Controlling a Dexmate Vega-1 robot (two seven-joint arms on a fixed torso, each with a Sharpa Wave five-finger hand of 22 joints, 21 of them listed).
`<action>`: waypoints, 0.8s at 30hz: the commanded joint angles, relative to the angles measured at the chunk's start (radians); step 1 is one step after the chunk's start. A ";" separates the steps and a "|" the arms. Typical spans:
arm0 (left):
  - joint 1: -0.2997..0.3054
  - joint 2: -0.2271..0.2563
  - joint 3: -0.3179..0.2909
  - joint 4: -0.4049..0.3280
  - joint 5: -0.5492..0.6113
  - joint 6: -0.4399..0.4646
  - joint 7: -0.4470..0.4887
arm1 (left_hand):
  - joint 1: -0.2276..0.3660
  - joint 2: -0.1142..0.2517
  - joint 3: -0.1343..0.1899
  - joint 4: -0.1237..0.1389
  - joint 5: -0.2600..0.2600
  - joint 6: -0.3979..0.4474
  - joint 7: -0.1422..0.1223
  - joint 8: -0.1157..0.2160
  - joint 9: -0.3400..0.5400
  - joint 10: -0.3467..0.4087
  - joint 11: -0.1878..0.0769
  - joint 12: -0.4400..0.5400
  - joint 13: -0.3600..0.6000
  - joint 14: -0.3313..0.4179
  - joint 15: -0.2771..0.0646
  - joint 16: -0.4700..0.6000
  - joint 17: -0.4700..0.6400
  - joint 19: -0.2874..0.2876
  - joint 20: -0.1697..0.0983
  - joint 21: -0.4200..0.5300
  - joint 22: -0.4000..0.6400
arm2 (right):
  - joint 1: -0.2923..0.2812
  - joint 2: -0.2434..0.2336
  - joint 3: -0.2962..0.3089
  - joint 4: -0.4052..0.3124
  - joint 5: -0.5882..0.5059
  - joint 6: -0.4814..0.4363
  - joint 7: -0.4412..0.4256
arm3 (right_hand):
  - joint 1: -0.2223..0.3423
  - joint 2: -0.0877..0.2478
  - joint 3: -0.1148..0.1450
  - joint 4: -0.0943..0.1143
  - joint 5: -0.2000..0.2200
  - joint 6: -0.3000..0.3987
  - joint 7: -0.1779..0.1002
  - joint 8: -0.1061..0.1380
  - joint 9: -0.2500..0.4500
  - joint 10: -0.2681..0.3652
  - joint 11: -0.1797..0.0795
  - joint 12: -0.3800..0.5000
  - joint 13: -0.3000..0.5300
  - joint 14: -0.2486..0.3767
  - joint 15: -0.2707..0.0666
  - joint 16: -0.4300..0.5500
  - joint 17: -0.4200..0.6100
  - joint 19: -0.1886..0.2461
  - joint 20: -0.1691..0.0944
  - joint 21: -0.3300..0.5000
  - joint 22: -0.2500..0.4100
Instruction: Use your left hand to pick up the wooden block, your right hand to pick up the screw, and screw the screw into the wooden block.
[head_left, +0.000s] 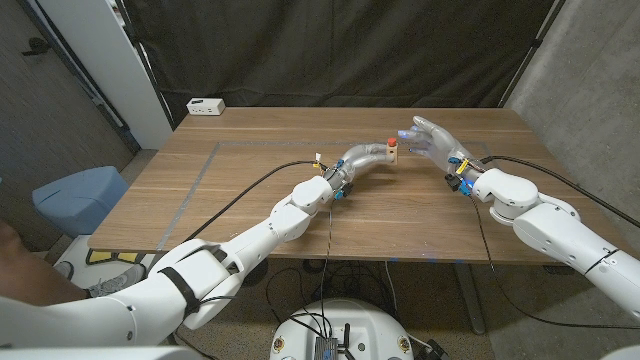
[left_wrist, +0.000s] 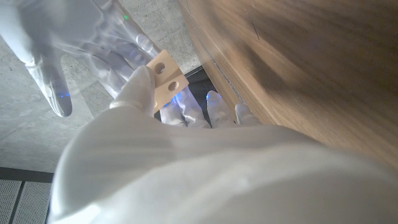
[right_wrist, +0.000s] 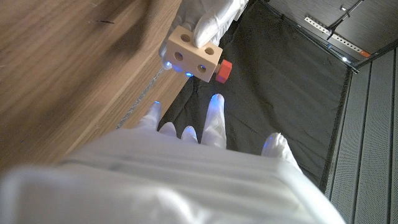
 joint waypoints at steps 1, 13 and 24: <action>0.011 0.011 0.002 -0.030 0.004 0.016 0.007 | 0.001 0.009 0.018 0.013 0.004 0.046 0.005 0.007 0.004 0.001 0.006 0.006 0.003 0.005 -0.038 -0.001 0.004 0.001 0.005 0.007 0.006 | 0.034 0.003 -0.026 0.030 0.012 0.000 0.064 | -0.005 -0.009 -0.002 0.003 0.005 -0.022 -0.002 -0.004 -0.003 -0.028 -0.004 -0.002 0.005 -0.065 -0.003 -0.003 0.003 -0.016 0.004 -0.002 0.003; 0.020 0.018 0.003 -0.049 0.008 0.023 0.017 | -0.001 0.009 0.018 0.014 0.005 0.046 0.003 0.008 0.005 0.001 0.005 0.006 0.003 0.005 -0.037 -0.001 0.004 0.001 0.006 0.007 0.006 | 0.060 0.002 -0.046 0.056 0.019 0.008 0.115 | -0.016 -0.012 -0.009 0.010 0.006 -0.022 0.009 0.003 -0.010 -0.052 -0.002 0.001 0.004 -0.083 0.001 -0.004 0.005 -0.037 0.006 -0.005 0.003; 0.024 0.021 0.004 -0.061 0.009 0.028 0.020 | -0.001 0.009 0.019 0.014 0.004 0.045 0.003 0.007 0.005 0.001 0.004 0.005 0.003 0.004 -0.037 -0.001 0.004 0.002 0.007 0.008 0.006 | 0.062 0.003 -0.050 0.058 0.023 0.006 0.115 | -0.024 -0.013 -0.013 0.016 0.007 -0.003 0.014 0.013 -0.014 -0.056 -0.002 0.006 0.004 -0.088 0.000 -0.002 0.007 -0.040 0.005 -0.003 0.003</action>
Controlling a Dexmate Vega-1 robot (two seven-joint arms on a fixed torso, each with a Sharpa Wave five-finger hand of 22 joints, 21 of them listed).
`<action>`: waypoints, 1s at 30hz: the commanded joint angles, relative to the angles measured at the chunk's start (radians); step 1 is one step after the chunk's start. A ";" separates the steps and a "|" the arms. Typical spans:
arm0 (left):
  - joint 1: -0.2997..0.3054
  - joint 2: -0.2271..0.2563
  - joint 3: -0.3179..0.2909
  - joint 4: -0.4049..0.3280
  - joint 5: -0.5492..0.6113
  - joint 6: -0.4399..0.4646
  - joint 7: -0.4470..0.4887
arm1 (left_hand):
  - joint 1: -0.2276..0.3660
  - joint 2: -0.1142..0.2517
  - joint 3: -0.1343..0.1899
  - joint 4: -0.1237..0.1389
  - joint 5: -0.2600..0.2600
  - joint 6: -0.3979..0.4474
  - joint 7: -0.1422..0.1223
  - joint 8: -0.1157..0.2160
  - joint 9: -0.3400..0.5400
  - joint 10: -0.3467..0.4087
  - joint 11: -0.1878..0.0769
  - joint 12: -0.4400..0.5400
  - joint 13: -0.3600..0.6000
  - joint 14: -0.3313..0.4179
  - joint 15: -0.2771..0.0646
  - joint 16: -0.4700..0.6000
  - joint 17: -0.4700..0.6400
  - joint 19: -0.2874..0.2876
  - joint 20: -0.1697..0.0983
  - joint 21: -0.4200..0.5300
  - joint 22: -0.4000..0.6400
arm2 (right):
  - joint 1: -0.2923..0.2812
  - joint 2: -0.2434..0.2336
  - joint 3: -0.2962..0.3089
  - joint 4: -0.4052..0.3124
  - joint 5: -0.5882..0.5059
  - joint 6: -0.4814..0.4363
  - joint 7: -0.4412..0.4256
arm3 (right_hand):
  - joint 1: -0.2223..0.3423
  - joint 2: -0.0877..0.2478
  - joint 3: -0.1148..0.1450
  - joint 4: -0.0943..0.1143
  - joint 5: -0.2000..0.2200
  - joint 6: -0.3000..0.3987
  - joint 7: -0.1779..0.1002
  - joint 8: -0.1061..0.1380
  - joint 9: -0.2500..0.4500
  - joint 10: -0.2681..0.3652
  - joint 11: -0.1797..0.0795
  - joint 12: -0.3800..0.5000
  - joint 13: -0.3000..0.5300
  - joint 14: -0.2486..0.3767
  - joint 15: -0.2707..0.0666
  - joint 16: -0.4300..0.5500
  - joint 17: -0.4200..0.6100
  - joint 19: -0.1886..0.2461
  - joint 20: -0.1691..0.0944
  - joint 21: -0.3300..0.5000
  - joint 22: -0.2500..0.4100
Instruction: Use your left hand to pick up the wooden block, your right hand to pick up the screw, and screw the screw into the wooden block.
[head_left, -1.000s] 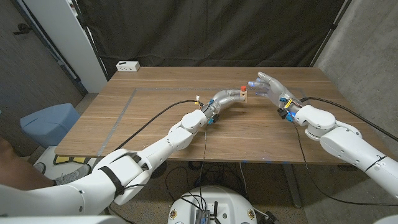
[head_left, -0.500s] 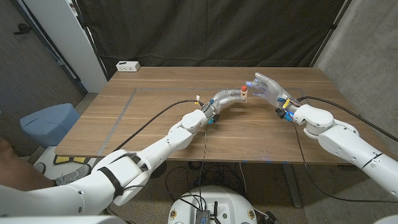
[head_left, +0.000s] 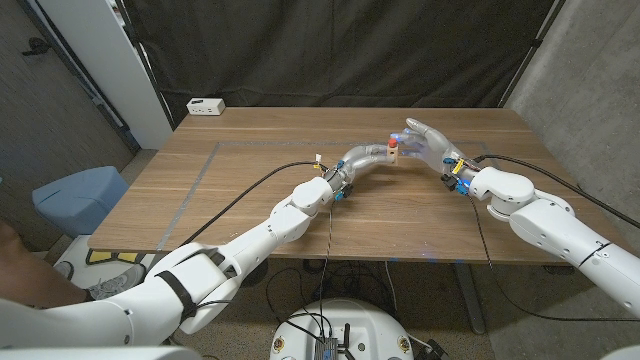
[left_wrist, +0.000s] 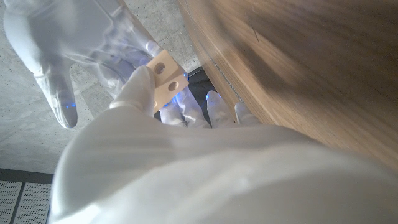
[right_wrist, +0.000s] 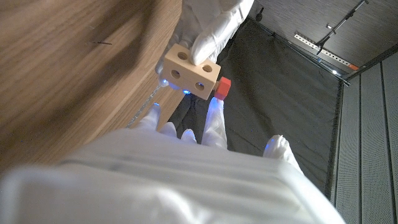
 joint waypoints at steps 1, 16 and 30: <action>0.007 0.006 0.002 -0.016 0.003 0.007 0.006 | -0.001 0.009 0.018 0.014 0.005 0.047 0.003 0.008 0.006 0.002 0.005 0.006 0.003 0.005 -0.037 -0.001 0.004 0.000 0.005 0.007 0.006 | 0.008 0.001 -0.008 0.008 0.006 -0.001 0.009 | -0.012 0.000 -0.001 0.005 0.008 0.029 0.009 0.014 -0.001 -0.016 0.001 0.007 0.003 -0.088 0.000 -0.001 0.003 -0.006 0.003 -0.002 0.003; 0.012 0.009 0.002 -0.023 0.000 0.012 0.005 | 0.000 0.008 0.018 0.013 0.005 0.047 0.003 0.008 0.005 0.003 0.004 0.006 0.003 0.004 -0.038 0.000 0.004 0.000 0.004 0.007 0.006 | -0.011 -0.009 -0.002 -0.002 0.001 0.005 -0.005 | -0.013 0.005 -0.002 0.010 0.012 0.072 0.020 0.030 -0.006 0.006 0.005 0.020 0.003 -0.076 0.000 0.006 0.002 -0.001 0.000 0.004 0.003; 0.011 0.007 0.002 -0.019 -0.001 0.008 0.002 | 0.000 0.010 0.019 0.013 0.005 0.047 0.003 0.007 0.006 0.002 0.006 0.005 0.003 0.004 -0.039 -0.001 0.004 0.000 0.004 0.008 0.006 | -0.037 -0.021 0.017 -0.027 0.006 0.002 -0.029 | -0.007 0.009 0.000 0.010 0.016 0.110 0.025 0.041 -0.010 0.034 0.003 0.029 0.002 -0.059 -0.003 0.013 0.000 0.010 -0.002 0.009 0.003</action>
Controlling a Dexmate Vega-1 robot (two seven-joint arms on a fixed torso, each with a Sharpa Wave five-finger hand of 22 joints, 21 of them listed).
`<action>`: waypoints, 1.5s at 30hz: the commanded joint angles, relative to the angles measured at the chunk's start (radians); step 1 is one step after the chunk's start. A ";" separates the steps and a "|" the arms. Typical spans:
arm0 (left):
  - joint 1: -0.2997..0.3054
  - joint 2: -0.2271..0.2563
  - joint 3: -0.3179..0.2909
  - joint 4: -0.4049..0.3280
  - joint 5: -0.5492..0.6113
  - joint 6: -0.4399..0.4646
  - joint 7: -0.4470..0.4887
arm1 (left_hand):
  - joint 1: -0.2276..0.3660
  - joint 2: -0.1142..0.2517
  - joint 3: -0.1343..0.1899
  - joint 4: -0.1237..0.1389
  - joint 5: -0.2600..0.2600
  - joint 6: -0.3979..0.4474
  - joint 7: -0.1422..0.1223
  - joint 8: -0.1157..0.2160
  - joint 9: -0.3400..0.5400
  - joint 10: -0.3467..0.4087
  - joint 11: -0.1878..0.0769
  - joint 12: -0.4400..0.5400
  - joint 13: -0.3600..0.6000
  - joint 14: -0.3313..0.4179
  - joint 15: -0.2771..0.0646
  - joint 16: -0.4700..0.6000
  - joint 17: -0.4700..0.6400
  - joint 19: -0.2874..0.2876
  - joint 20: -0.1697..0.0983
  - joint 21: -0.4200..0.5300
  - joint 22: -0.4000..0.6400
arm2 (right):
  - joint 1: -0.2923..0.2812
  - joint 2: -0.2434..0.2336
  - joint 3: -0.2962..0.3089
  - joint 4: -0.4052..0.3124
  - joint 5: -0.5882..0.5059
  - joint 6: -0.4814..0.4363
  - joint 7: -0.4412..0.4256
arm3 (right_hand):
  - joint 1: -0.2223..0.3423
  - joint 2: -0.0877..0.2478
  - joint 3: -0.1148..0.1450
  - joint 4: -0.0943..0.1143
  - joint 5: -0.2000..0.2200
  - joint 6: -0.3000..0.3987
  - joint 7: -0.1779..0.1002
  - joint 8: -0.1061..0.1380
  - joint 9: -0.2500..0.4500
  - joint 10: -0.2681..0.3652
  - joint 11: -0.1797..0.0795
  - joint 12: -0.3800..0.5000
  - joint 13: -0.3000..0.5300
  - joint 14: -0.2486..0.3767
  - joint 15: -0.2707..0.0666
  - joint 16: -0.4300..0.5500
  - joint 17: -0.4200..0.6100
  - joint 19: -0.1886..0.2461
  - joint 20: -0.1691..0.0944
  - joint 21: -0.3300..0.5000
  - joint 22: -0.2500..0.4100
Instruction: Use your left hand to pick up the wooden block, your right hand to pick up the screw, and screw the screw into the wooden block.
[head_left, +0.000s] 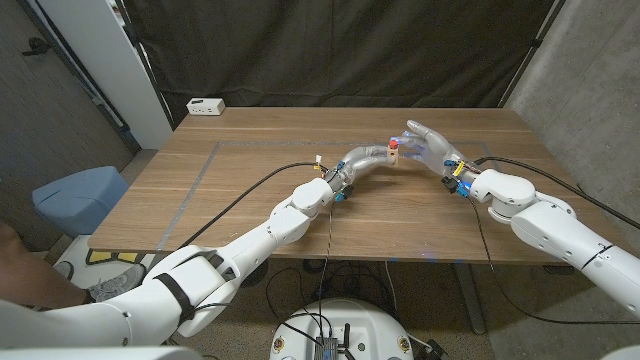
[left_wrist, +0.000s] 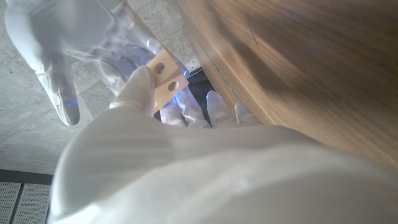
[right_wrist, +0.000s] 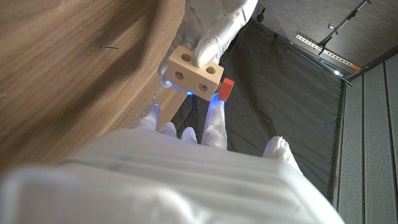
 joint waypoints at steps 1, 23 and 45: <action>0.001 0.000 0.000 0.000 -0.001 -0.003 -0.003 | 0.002 0.011 0.019 0.013 0.004 0.047 0.003 0.007 0.005 0.001 0.005 0.005 0.003 0.004 -0.039 0.000 0.004 0.000 0.004 0.008 0.001 | -0.017 -0.008 0.012 -0.016 0.000 0.000 -0.020 | 0.003 0.007 0.004 0.006 0.005 0.010 0.000 0.009 0.000 0.003 0.000 0.006 0.002 -0.059 -0.003 0.007 0.003 0.007 0.003 0.006 0.003; 0.000 -0.003 -0.001 0.006 -0.006 0.000 -0.005 | 0.002 0.012 0.019 0.013 0.004 0.046 0.006 0.006 0.005 0.001 0.007 0.005 0.003 0.004 -0.038 0.000 0.004 0.001 0.004 0.008 0.001 | -0.042 -0.004 0.028 -0.033 0.005 -0.003 -0.057 | 0.009 0.011 0.005 0.006 0.009 0.061 0.000 0.022 -0.004 0.044 -0.011 0.015 0.002 -0.037 -0.005 0.014 0.001 0.022 0.001 0.010 0.003; -0.014 -0.014 -0.004 0.044 -0.015 -0.011 -0.022 | 0.001 0.013 0.020 0.014 0.004 0.044 0.004 0.005 0.006 0.001 0.008 0.005 0.003 0.004 -0.038 0.000 0.004 0.002 0.005 0.008 0.001 | -0.059 -0.003 0.037 -0.052 0.001 -0.014 -0.086 | 0.019 0.014 0.008 0.004 0.013 0.161 0.013 0.048 -0.009 0.117 -0.017 0.027 0.002 -0.004 -0.007 0.020 -0.003 0.051 -0.004 0.014 0.003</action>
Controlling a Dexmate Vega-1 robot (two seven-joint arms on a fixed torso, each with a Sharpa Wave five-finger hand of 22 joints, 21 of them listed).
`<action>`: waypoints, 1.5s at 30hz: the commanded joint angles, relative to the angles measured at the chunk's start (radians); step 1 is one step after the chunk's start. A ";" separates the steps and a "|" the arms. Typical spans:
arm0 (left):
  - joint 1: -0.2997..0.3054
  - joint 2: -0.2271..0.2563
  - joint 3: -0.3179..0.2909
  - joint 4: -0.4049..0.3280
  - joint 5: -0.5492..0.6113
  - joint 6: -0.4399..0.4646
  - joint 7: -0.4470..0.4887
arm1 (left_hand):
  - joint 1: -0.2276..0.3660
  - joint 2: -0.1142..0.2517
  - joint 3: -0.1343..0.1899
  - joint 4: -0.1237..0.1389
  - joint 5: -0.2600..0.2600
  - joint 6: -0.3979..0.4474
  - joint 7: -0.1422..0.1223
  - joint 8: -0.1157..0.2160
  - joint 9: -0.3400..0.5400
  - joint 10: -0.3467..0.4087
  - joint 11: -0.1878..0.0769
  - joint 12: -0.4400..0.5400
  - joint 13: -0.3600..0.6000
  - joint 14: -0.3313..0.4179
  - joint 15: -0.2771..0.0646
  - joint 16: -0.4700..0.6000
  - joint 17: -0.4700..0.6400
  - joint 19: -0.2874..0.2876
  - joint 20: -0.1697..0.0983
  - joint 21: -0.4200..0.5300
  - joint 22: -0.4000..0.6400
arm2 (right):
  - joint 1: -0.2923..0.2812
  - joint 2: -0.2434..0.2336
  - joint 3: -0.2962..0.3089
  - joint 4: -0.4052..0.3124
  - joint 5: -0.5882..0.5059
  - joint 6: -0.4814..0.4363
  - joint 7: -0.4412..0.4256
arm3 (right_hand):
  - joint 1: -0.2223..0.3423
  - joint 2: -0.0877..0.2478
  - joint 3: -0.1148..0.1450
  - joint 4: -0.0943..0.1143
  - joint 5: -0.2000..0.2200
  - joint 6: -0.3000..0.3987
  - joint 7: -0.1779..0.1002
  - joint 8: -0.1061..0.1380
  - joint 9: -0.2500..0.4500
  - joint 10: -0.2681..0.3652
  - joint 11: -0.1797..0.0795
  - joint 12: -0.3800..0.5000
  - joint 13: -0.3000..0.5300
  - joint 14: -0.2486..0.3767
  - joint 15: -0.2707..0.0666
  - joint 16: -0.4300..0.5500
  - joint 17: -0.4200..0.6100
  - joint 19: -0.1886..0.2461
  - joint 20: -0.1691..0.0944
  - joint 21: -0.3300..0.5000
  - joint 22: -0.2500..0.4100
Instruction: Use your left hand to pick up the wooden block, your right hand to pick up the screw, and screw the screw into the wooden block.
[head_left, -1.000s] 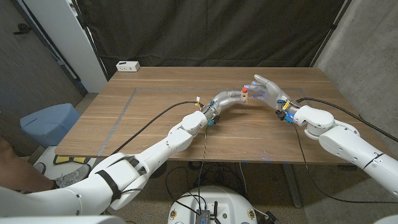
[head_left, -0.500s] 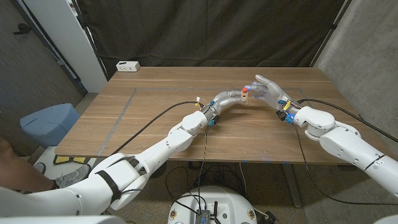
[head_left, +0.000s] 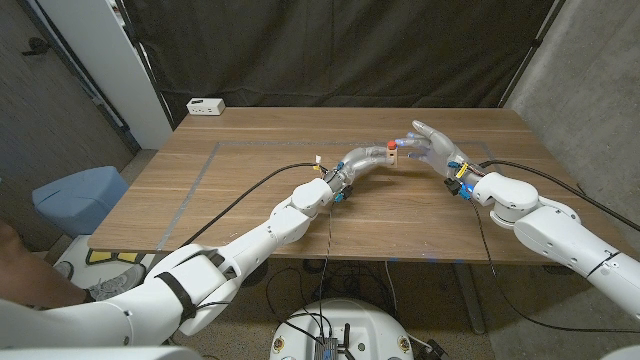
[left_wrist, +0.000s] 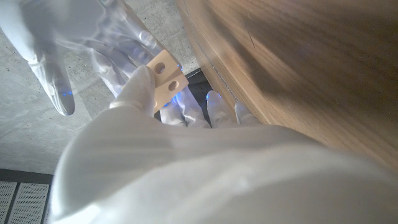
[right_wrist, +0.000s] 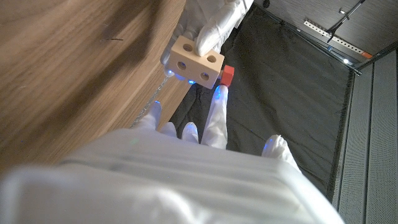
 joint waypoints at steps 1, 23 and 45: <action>-0.008 -0.006 -0.002 0.019 -0.004 -0.008 -0.009 | 0.000 0.011 0.019 0.013 0.003 0.047 0.003 0.007 0.006 0.005 0.003 0.005 0.003 0.005 -0.039 0.000 0.004 0.002 0.003 0.008 0.001 | -0.008 0.001 0.004 -0.010 -0.005 -0.003 -0.010 | 0.009 0.004 0.008 0.004 0.005 0.032 0.001 0.013 0.000 0.020 -0.006 0.007 0.002 -0.002 -0.007 0.007 0.001 0.011 0.001 0.003 0.003; -0.017 -0.009 -0.001 0.032 -0.003 -0.007 -0.012 | -0.001 0.012 0.020 0.014 0.003 0.047 0.006 0.006 0.006 0.004 0.001 0.005 0.004 0.004 -0.038 0.000 0.004 0.002 0.003 0.008 0.001 | 0.012 0.014 -0.007 0.031 0.004 0.047 0.053 | 0.018 0.003 0.010 -0.001 0.007 0.060 0.008 0.012 -0.003 0.041 -0.019 0.000 0.002 0.004 -0.018 0.003 -0.001 0.003 -0.008 -0.005 0.002; -0.023 -0.008 0.002 0.030 0.001 -0.012 -0.022 | 0.000 0.010 0.020 0.012 0.003 0.047 0.005 0.006 0.006 0.006 0.003 0.005 0.004 0.005 -0.037 0.001 0.003 0.002 0.003 0.008 0.002 | -0.043 0.005 0.043 -0.009 -0.014 0.030 -0.055 | 0.024 0.000 0.011 -0.006 0.008 0.028 -0.011 -0.009 0.002 0.068 0.012 -0.004 0.003 0.035 -0.010 0.009 -0.002 0.039 -0.003 0.004 0.002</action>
